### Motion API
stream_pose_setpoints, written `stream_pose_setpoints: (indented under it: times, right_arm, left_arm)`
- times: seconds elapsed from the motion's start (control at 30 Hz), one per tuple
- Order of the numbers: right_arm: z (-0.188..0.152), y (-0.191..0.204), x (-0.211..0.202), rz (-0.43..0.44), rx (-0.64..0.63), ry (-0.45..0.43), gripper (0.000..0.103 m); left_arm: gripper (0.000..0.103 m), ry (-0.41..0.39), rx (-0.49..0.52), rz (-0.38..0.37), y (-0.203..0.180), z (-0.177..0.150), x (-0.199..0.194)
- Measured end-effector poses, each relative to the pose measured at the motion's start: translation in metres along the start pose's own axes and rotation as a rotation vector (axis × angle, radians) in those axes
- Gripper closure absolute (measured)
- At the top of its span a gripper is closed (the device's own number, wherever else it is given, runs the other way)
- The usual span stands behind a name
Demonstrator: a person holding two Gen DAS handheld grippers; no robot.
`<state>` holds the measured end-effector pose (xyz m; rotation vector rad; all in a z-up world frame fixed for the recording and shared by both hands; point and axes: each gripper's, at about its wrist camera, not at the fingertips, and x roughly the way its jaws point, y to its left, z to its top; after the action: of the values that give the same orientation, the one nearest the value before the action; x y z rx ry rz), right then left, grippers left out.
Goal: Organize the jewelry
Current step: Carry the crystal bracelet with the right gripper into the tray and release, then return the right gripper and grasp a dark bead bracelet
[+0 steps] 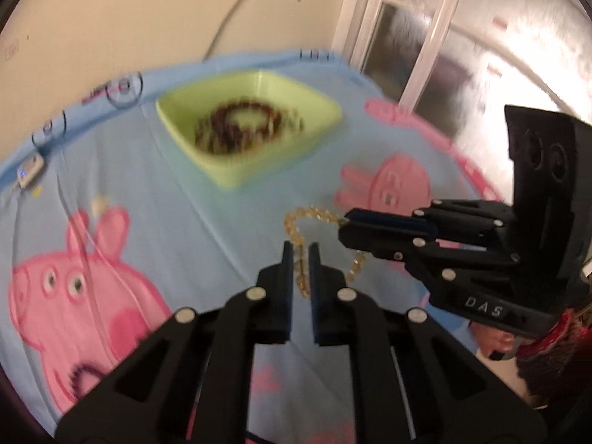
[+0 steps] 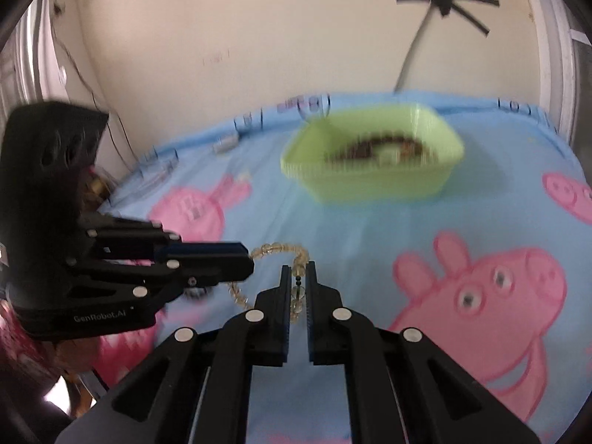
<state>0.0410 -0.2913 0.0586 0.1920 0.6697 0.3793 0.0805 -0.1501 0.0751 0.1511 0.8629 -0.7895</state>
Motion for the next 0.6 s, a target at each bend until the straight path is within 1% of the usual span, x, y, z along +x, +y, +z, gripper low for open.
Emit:
stream_pose_setpoints:
  times: [0.07, 0.13, 0.23, 0.27, 0.33, 0.37, 0.43, 0.47, 0.5, 0.57, 0.6]
  right_arm:
    - [0.023, -0.005, -0.002, 0.014, 0.011, -0.047, 0.103]
    - [0.044, -0.012, 0.003, 0.010, 0.014, -0.071, 0.103]
    - [0.078, -0.031, 0.023, 0.001, 0.039, -0.069, 0.103]
    - [0.089, -0.037, 0.032, -0.018, 0.040, -0.065, 0.103]
    - [0.102, -0.048, 0.048, -0.076, 0.028, -0.053, 0.103]
    - [0.107, -0.054, 0.054, -0.107, 0.022, -0.047, 0.103]
    - [0.112, -0.068, 0.076, -0.152, 0.013, -0.022, 0.103]
    - [0.112, -0.075, 0.084, -0.173, 0.022, -0.015, 0.103]
    - [0.110, -0.079, 0.086, -0.181, 0.033, -0.013, 0.103]
    - [0.106, -0.089, 0.081, -0.167, 0.083, -0.024, 0.103]
    - [0.102, -0.091, 0.072, -0.135, 0.116, -0.047, 0.103]
  left_arm:
    - [0.096, -0.032, -0.001, 0.006, 0.005, 0.023, -0.004]
    - [0.096, -0.058, 0.000, 0.012, 0.010, 0.047, -0.002]
    - [0.096, -0.067, -0.025, 0.016, 0.024, 0.082, 0.013]
    - [0.096, -0.062, -0.040, 0.020, 0.031, 0.098, 0.024]
    - [0.096, -0.049, -0.062, 0.041, 0.038, 0.117, 0.043]
    - [0.096, -0.039, -0.078, 0.048, 0.042, 0.125, 0.053]
    - [0.092, -0.012, -0.107, 0.050, 0.051, 0.139, 0.077]
    - [0.088, 0.001, -0.117, 0.075, 0.055, 0.144, 0.091]
    - [0.087, 0.009, -0.124, 0.089, 0.058, 0.146, 0.099]
    - [0.087, 0.024, -0.158, 0.094, 0.065, 0.145, 0.105]
    - [0.087, 0.012, -0.174, 0.072, 0.068, 0.141, 0.099]
